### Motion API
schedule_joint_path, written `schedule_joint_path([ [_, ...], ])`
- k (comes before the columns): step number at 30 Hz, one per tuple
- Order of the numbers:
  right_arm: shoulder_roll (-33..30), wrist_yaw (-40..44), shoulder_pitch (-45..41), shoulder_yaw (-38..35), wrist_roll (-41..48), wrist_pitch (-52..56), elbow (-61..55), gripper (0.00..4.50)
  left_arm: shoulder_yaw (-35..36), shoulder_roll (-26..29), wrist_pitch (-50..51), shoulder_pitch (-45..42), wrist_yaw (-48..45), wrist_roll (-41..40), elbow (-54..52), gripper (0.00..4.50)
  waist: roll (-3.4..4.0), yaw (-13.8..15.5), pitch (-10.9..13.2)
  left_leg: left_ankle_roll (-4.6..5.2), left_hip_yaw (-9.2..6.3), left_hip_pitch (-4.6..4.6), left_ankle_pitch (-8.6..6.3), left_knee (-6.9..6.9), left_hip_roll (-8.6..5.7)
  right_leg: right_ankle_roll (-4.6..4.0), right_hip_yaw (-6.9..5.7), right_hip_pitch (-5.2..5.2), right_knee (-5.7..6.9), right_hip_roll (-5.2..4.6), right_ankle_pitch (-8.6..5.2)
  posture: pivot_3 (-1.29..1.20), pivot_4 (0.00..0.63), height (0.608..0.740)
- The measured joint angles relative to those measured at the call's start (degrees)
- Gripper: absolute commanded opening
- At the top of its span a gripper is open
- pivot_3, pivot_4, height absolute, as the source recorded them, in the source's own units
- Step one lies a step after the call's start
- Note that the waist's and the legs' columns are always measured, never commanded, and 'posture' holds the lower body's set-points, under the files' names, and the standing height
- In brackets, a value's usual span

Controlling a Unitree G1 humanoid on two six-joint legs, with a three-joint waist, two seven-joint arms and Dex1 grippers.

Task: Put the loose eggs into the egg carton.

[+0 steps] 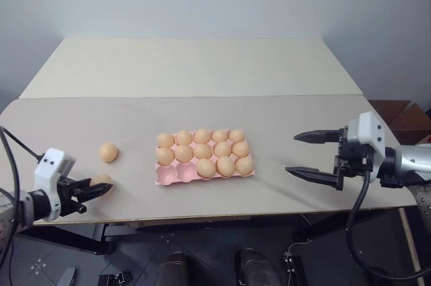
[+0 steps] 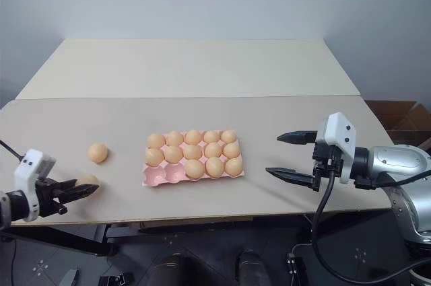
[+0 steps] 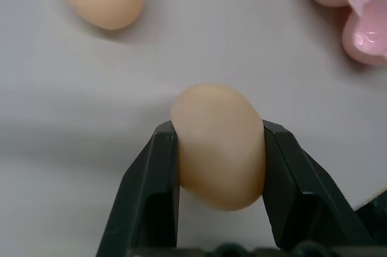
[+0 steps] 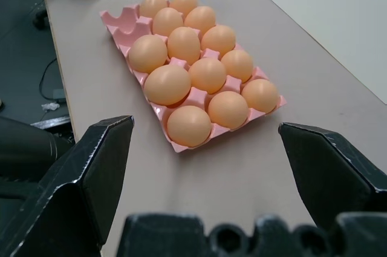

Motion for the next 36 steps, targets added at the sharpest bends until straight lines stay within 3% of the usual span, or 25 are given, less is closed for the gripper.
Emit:
schedule_joint_path([
  [3, 0.0, -0.8, 0.1, 0.0, 0.5, 0.0, -0.7, 4.5, 2.7, 1.7, -3.2, -0.3, -6.5, -2.5, -3.4, 1.53, 0.01, 0.3, 0.0, 0.0, 0.02, -0.02, 0.0, 0.0, -0.02, -0.01, 0.0, -0.01, -0.03, -0.04, -0.01, 0.0, 0.15, 0.74],
  [6, 0.1, -1.9, 0.2, 0.0, 0.9, 0.0, -1.2, 4.5, 0.4, 1.7, -6.6, -5.4, -11.4, -5.4, -6.0, 1.53, 0.02, 0.8, 0.0, 0.0, 0.02, 0.04, 0.0, 0.01, -0.06, 0.09, -0.01, 0.1, -0.03, -0.04, -0.06, 0.0, 0.15, 0.74],
  [10, 0.3, -3.6, 0.1, 0.1, 1.0, 0.1, -1.8, 4.5, -13.8, -1.3, -10.0, -17.2, -11.2, -3.1, -5.7, 1.53, 0.04, 0.9, 0.0, 0.0, 0.0, 0.21, 0.0, 0.01, -0.08, 0.38, -0.01, 0.41, -0.14, -0.01, -0.14, 0.0, 0.15, 0.74],
  [16, 0.4, -6.0, 0.5, -0.2, 1.2, 0.8, -3.6, 4.5, -29.1, -6.5, -14.2, -24.8, -10.6, 4.0, -0.3, 1.53, 0.0, 0.0, 0.0, 0.03, -0.05, 0.12, -0.02, 0.01, -0.08, 0.52, 0.0, 0.35, -0.19, 0.06, 0.3, 0.0, 0.15, 0.74],
  [21, 0.4, -7.9, 2.6, -1.3, 2.8, 1.9, -6.6, 4.5, -32.9, -9.8, -16.7, -28.4, -10.2, 7.8, 4.8, 3.12, 0.0, 0.3, 0.0, 0.03, -0.1, 0.14, -0.01, 0.03, -0.08, 0.82, -0.02, 0.4, -0.17, 0.06, 0.14, 0.0, 0.15, 0.74],
  [25, 0.3, -9.2, 3.5, -3.0, 3.3, 2.6, -8.0, 4.5, -33.7, -10.0, -17.8, -29.4, -11.8, 8.2, 5.9, 4.41, 0.0, 0.3, 0.0, 0.04, -0.09, 0.12, -0.01, 0.03, -0.08, 0.82, -0.02, 0.39, -0.2, 0.04, 0.14, 0.0, 0.15, 0.74],
  [31, 0.3, -10.2, 4.8, -3.8, 4.0, 3.6, -9.1, 4.5, -31.3, -9.7, -19.1, -29.5, -12.5, 7.9, 7.2, 4.47, 0.0, 0.3, 0.0, 0.04, -0.1, 0.14, -0.01, 0.03, -0.07, 0.84, -0.02, 0.39, -0.18, 0.06, 0.14, 0.0, 0.15, 0.74],
  [36, 0.3, -10.1, 4.7, -4.2, 4.7, 3.8, -9.3, 4.5, -20.0, -5.6, -22.1, -24.7, -15.5, 5.7, 8.0, 4.47, 0.01, -0.3, 0.0, 0.04, -0.09, 0.14, -0.01, 0.02, -0.03, 0.83, -0.01, 0.36, -0.18, 0.05, 0.13, 0.0, 0.15, 0.74],
])
